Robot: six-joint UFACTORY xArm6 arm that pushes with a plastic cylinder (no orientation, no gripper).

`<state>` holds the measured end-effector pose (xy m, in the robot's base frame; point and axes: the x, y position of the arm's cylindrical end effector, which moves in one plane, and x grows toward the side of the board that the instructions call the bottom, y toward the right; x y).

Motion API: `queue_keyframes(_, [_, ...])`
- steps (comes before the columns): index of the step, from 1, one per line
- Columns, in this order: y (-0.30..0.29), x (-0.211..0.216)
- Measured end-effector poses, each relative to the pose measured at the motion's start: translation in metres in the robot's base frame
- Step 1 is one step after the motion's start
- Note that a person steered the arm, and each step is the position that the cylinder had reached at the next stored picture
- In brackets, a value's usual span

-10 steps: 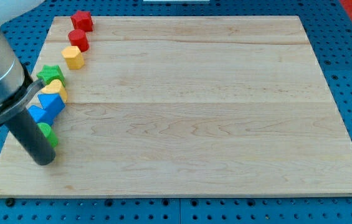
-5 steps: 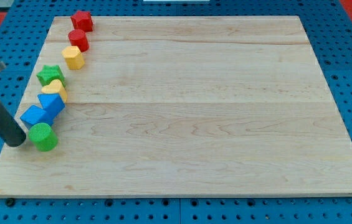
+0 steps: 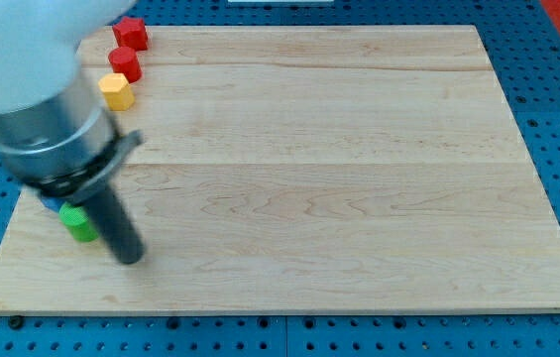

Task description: Adjust the green circle blue blocks to form a vertical line of blocks

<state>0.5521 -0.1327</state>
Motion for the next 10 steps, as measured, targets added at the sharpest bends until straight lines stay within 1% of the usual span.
queue_keyframes(1, [0.006,-0.033])
queue_keyframes(2, [-0.036,-0.035])
queue_keyframes(3, [-0.055,-0.035])
queue_keyframes(4, [-0.066,-0.029])
queue_keyframes(6, [-0.067,-0.021])
queue_keyframes(7, [-0.04,-0.005])
queue_keyframes(8, [-0.043,0.007])
queue_keyframes(9, [-0.055,0.02])
queue_keyframes(10, [-0.094,0.039])
